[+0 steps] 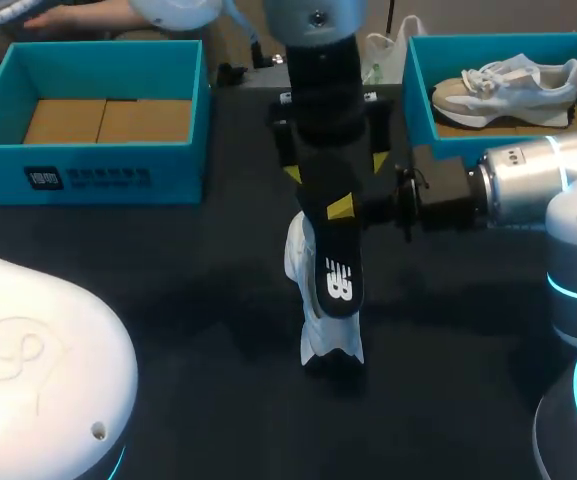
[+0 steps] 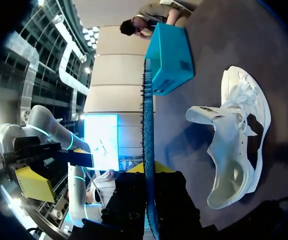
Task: Take the shoe out of the shoebox, open the shoe tongue, remove and reinsert the insole, then place the shoe into the shoebox
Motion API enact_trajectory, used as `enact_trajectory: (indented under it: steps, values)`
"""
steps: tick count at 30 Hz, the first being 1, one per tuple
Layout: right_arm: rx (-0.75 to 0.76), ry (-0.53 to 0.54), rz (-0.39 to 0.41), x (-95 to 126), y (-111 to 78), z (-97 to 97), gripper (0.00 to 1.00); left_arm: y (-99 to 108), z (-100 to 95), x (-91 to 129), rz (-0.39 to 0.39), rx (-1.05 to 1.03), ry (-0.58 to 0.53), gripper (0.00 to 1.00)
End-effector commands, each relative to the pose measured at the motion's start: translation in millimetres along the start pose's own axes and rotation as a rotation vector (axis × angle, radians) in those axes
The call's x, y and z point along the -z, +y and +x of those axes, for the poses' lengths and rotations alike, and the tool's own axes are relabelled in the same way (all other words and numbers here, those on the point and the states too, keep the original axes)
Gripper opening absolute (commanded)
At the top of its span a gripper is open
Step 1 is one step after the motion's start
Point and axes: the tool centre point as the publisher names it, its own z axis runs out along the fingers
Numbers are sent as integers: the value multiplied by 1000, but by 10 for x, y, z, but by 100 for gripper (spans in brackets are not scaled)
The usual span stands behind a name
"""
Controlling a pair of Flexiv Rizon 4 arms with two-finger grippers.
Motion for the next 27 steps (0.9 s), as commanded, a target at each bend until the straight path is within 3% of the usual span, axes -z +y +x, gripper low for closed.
enact_trajectory:
  steps: [1,14,27]
  values:
    - [0,-11,7,10,26,35,0,15,-37,10,-1,2,96,100]
    - [-1,8,-6,16,17,14,0,83,24,-5,-12,37,69,100]
    - [-10,7,-37,105,-9,31,0,88,173,-50,8,30,-65,100]
